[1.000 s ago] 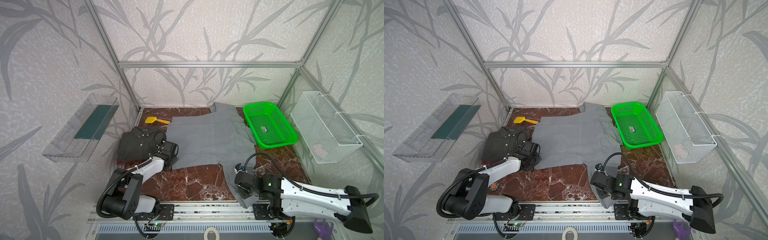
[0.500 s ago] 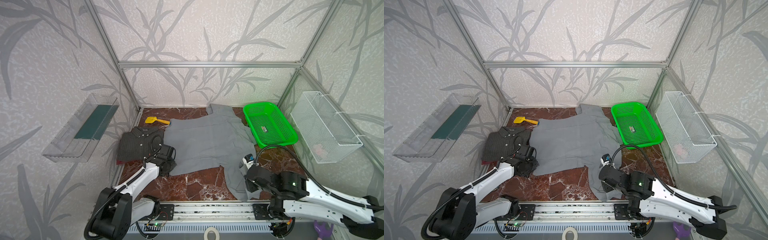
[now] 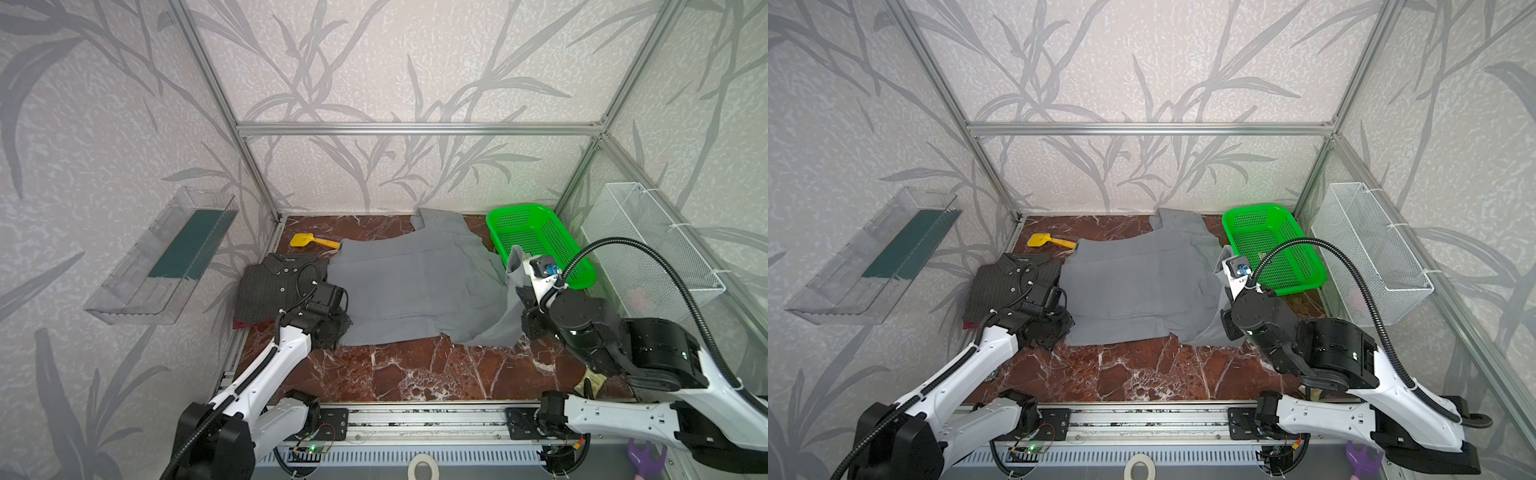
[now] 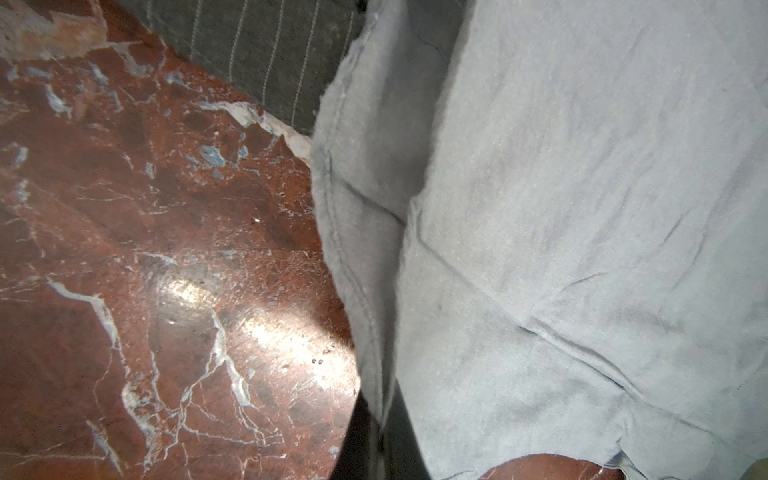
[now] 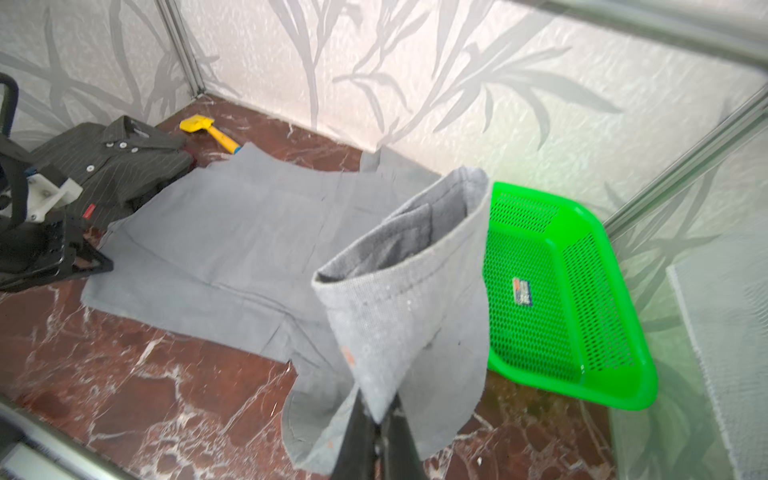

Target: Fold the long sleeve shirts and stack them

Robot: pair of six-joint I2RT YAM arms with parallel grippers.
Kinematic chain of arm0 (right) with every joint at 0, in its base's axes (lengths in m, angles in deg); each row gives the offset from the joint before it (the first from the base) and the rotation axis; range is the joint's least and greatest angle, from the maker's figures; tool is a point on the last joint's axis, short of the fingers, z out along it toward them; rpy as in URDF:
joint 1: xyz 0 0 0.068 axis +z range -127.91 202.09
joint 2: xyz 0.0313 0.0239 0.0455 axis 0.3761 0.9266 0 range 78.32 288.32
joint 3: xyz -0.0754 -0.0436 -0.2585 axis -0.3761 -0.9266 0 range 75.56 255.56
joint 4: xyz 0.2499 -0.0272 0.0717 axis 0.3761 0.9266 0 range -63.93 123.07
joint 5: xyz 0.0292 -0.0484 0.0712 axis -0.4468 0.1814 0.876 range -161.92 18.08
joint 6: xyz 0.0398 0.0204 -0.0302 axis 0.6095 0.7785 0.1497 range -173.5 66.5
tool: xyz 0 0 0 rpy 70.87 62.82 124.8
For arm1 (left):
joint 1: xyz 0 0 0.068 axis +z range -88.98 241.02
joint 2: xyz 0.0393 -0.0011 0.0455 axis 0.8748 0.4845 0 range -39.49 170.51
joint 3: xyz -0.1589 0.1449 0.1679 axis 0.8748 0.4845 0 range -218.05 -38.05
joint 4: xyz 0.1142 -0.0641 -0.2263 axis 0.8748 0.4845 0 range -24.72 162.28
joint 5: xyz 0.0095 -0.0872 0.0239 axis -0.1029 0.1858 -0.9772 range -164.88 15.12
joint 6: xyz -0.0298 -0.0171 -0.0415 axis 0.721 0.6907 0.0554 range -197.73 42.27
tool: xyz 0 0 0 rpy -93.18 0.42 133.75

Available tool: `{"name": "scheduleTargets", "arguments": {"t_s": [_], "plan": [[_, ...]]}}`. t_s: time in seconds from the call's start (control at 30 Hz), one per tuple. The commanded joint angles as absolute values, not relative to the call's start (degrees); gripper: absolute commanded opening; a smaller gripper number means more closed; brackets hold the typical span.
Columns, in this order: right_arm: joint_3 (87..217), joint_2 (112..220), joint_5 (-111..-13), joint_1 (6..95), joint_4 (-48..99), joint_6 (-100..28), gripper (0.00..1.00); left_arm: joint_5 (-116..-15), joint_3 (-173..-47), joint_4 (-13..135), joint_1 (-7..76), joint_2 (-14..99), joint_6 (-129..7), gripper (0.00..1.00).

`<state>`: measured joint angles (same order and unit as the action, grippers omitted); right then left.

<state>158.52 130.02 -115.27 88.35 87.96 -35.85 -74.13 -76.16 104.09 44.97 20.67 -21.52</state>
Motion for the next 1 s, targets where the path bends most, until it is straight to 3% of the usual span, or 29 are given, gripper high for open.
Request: {"name": "scheduleTargets", "arguments": {"t_s": [0.0, 0.67, 0.97], "plan": [[162.66, 132.15, -119.66, 86.71, 79.42, -47.56, 0.0, -74.95, -77.93, 107.48, 45.11, 19.31, -20.41, 0.0], [187.16, 157.84, -97.98, 64.73, 63.64, -63.68, 0.0, -69.6, -86.32, 106.25, 51.54, 29.07, -19.34, 0.0], [196.82, 170.82, -93.92, 58.84, 61.19, -67.18, 0.0, -68.95, -88.64, 105.41, 55.66, 34.91, -19.59, 0.0]]}}
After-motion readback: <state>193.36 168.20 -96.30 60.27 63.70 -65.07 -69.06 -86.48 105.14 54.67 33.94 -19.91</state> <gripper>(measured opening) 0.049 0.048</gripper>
